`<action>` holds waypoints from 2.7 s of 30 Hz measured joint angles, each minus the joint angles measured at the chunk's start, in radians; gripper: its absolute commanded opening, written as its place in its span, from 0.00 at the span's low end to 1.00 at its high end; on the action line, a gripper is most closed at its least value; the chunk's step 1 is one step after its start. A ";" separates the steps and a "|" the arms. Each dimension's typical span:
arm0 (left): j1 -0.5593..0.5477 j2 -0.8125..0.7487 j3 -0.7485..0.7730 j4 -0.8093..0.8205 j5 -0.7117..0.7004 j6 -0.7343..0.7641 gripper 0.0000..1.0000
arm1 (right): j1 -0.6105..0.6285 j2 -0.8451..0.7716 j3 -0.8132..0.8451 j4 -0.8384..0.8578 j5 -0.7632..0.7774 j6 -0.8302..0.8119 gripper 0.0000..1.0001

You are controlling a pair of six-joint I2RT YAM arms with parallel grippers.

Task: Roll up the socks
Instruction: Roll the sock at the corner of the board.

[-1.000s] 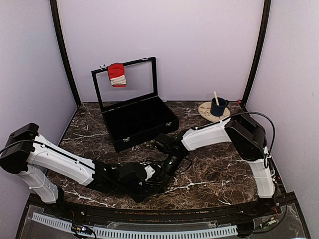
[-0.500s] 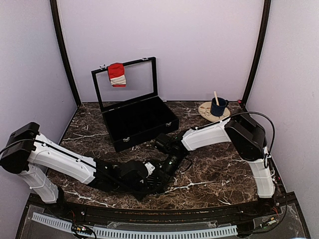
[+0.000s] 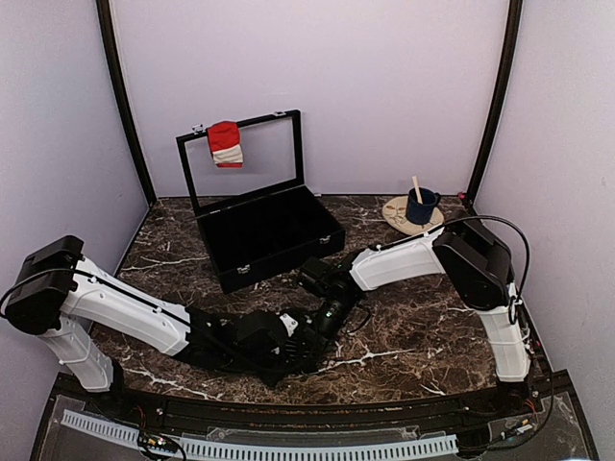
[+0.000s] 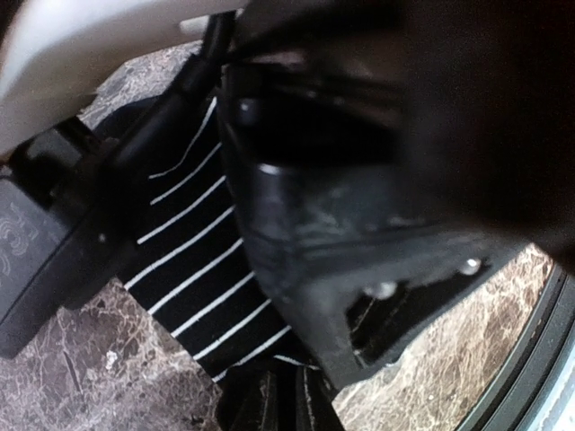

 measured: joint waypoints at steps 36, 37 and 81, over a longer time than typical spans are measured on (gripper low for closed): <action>0.003 0.021 0.002 0.014 -0.010 -0.192 0.00 | -0.070 -0.042 -0.009 0.015 0.074 0.046 0.27; 0.003 0.021 0.002 0.013 -0.010 -0.196 0.00 | -0.072 -0.049 -0.016 0.019 0.086 0.046 0.27; 0.098 0.006 -0.010 0.001 0.211 -0.242 0.00 | 0.350 -0.663 -0.646 0.571 1.112 -0.080 0.27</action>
